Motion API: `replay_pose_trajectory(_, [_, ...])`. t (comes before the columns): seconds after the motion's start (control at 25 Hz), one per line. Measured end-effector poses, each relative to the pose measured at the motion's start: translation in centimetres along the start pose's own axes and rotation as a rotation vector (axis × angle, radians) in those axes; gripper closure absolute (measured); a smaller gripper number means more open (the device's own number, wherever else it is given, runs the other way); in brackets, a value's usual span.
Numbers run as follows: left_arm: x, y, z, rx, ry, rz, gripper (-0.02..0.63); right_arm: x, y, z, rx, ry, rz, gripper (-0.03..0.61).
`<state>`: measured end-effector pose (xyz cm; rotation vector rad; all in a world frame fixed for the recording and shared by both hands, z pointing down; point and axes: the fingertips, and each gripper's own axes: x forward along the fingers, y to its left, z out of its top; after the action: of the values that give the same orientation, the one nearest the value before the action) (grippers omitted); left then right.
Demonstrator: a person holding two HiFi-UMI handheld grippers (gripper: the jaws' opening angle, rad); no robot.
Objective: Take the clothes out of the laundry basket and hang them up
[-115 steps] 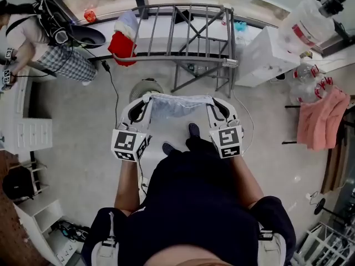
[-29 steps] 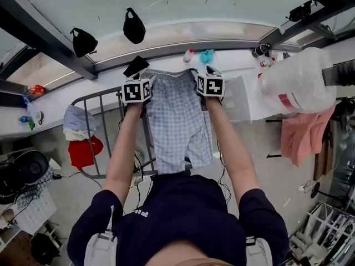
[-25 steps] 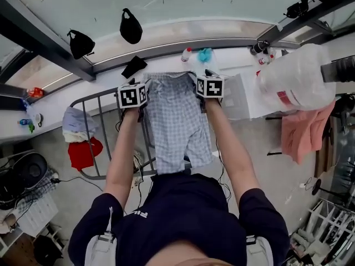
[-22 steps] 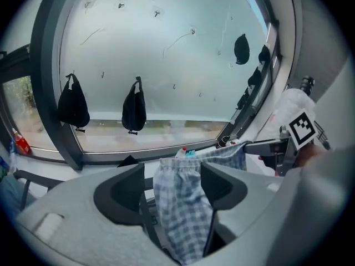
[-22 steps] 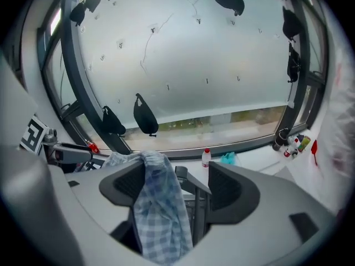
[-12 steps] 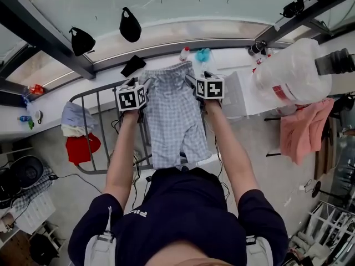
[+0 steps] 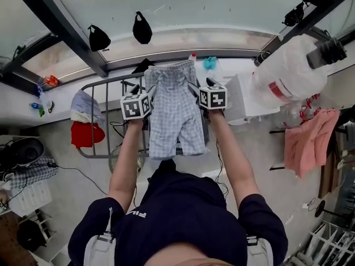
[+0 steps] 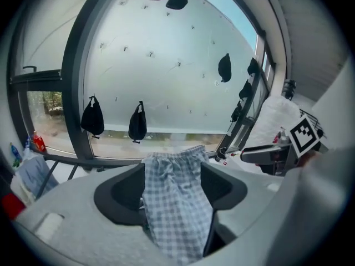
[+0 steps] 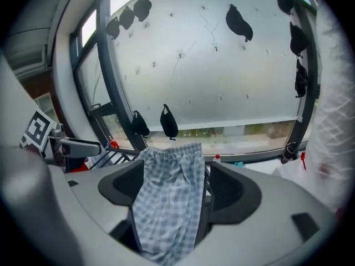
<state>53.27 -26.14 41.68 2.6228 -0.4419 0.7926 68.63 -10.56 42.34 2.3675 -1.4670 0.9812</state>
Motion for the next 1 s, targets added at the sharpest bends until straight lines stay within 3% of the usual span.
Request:
replay_pose_trajectory(0.52, [-12.9,-5.4,-8.8,-0.015,-0.101,0.13,0.302,-9.9,6.1,-8.0,-0.097,-0.06,0.166,0.219])
replay_pose_trajectory(1.0, [-27.0,-5.1,-22.8,-0.126,-0.105,0.349,0.273,-15.5,17.9,-16.8,-0.236,0.016,0.421,0.219])
